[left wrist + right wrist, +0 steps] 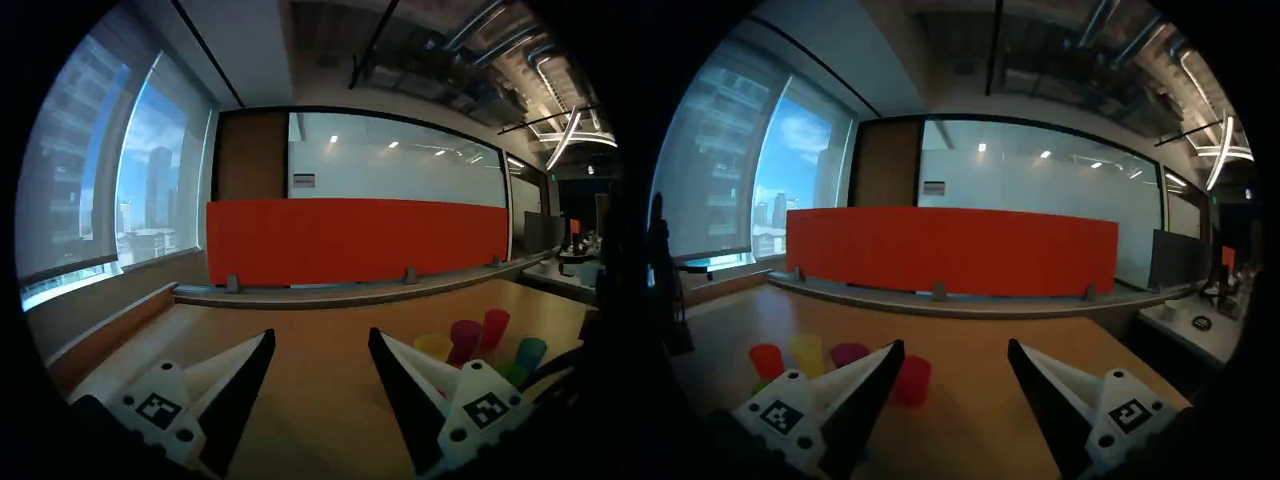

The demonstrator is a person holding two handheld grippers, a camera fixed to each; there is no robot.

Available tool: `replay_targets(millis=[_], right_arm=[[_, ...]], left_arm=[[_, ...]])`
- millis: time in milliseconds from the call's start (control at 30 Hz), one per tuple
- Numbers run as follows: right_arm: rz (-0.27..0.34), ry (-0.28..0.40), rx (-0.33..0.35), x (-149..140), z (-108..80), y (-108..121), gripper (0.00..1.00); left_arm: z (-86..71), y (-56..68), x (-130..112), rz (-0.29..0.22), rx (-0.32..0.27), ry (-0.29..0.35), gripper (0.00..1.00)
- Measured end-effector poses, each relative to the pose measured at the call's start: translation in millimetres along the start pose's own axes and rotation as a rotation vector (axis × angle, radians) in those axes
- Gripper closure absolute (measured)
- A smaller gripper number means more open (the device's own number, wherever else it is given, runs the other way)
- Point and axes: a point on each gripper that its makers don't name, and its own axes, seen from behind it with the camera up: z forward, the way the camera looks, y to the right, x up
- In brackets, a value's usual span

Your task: Pour water

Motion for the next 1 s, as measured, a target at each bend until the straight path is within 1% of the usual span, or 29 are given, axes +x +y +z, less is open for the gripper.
replay_targets(millis=[100, 300, 400, 500, 633, 800, 900, 1000], right_arm=[[0.004, -0.004, 0.007, 6.7, 3.5, -0.5, 0.0], [0.016, -0.005, 0.038, 29.6, 7.0, -5.6, 0.0], [0.027, -0.002, 0.057, 43.4, 8.0, -8.7, 0.0], [0.041, 0.003, 0.069, 54.0, 8.7, -9.6, 0.0], [0.056, 0.001, 0.078, 57.7, 9.5, -8.8, 0.0], [0.051, -0.01, 0.097, 54.5, 9.1, -8.9, 0.0], [0.046, -0.015, 0.131, 53.8, 7.9, -13.3, 0.0], [0.039, -0.011, 0.18, 55.9, 5.3, -20.6, 0.0]], left_arm=[[1.3, -0.1, 10.0, -0.004, -0.002, -0.009, 0.14], [4.9, -3.0, 39.0, -0.005, -0.009, -0.005, 0.14], [6.4, -3.9, 53.0, 0.007, -0.015, -0.005, 0.14], [7.9, -1.9, 65.5, 0.025, -0.026, -0.004, 0.14], [8.5, 5.0, 74.6, 0.03, -0.053, -0.005, 0.14], [8.1, 18.3, 78.0, 0.015, -0.113, -0.022, 0.14], [9.1, 27.0, 78.5, 0.007, -0.156, -0.031, 0.14], [8.5, 36.9, 81.1, 0.002, -0.204, -0.031, 0.14]])
